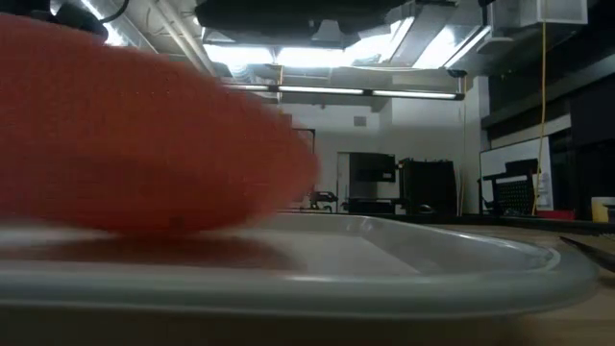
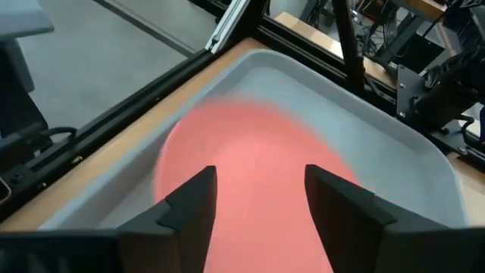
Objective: Pick and place plate/cup/fork/spoon on tray
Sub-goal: Put the pink plate on the grey tray
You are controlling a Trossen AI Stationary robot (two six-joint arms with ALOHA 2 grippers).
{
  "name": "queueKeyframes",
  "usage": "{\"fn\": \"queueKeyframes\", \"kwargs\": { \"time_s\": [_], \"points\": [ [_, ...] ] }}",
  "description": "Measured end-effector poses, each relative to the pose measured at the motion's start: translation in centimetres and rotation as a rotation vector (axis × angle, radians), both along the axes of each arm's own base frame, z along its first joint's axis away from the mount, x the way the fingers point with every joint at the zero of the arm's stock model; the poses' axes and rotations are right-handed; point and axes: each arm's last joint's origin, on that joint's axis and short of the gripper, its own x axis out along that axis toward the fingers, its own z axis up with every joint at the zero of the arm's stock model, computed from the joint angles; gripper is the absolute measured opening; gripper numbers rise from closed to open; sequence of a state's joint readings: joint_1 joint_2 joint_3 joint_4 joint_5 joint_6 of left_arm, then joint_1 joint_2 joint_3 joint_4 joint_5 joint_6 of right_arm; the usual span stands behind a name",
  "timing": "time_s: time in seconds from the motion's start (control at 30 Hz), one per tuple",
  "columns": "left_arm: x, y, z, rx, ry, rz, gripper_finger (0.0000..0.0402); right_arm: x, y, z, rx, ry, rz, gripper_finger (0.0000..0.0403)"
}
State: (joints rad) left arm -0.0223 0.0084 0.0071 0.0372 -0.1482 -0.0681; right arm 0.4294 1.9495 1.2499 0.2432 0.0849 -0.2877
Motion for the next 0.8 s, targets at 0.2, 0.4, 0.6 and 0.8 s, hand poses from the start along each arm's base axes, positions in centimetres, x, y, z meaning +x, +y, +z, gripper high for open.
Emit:
{"fn": "queueKeyframes", "kwargs": {
  "time_s": [0.2, 0.4, 0.6, 0.8],
  "points": [
    [0.0, 0.0, 0.0, 0.0, 0.0, 0.0, 0.0041, 0.3, 0.1, 0.7, 0.029, -0.014, -0.01, 0.0205],
    [0.0, 0.0, 0.0, 0.0, 0.0, 0.0, 0.0041, 0.5, 0.2, 2.3, 0.08, -0.045, -0.025, 0.0205],
    [0.0, 0.0, 0.0, 0.0, 0.0, 0.0, 0.0041, 0.6, 0.3, 2.5, 0.217, -0.003, -0.088, 0.0205],
    [0.0, 0.0, 0.0, 0.0, 0.0, 0.0, 0.0041, 0.6, 0.2, 2.5, 0.283, 0.018, -0.133, 0.0205]
  ]
}}
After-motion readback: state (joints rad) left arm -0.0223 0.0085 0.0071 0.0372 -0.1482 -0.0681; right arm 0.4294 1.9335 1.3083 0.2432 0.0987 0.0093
